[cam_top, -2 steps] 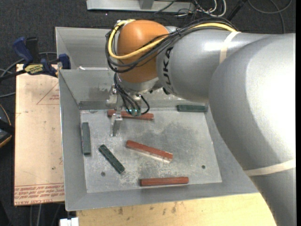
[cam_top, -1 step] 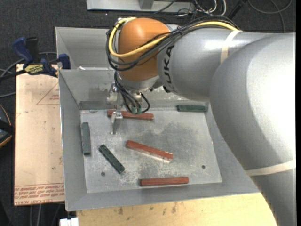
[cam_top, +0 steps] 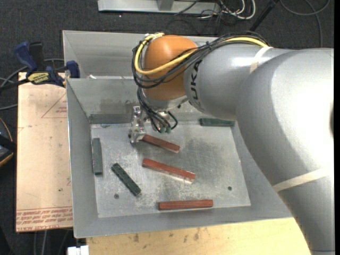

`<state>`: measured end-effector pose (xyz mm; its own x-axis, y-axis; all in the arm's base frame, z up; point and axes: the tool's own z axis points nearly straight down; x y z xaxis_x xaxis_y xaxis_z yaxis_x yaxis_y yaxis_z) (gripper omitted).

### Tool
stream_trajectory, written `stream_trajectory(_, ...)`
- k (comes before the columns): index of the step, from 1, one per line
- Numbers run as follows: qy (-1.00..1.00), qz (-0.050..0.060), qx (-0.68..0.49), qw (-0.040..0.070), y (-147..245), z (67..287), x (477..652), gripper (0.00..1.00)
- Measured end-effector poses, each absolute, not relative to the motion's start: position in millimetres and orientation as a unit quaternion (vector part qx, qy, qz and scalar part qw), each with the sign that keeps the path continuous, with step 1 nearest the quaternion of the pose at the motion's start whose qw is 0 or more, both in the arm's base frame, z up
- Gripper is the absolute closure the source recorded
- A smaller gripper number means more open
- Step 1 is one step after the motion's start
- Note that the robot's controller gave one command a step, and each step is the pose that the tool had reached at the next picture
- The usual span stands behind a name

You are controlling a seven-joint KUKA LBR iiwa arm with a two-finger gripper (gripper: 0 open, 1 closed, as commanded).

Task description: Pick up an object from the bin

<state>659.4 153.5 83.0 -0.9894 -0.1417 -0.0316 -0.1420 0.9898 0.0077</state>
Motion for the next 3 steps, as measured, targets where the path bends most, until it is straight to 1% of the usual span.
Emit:
stream_trajectory(1, 0.997, 0.004, -0.072, 0.007, 153.0, 81.7, 656.3, 0.00)
stream_trajectory(2, 0.997, 0.004, -0.072, 0.008, 153.0, 81.7, 656.5, 0.00)
stream_trajectory(3, 0.999, 0.004, -0.049, 0.016, 96.8, 84.0, 660.8, 1.00)
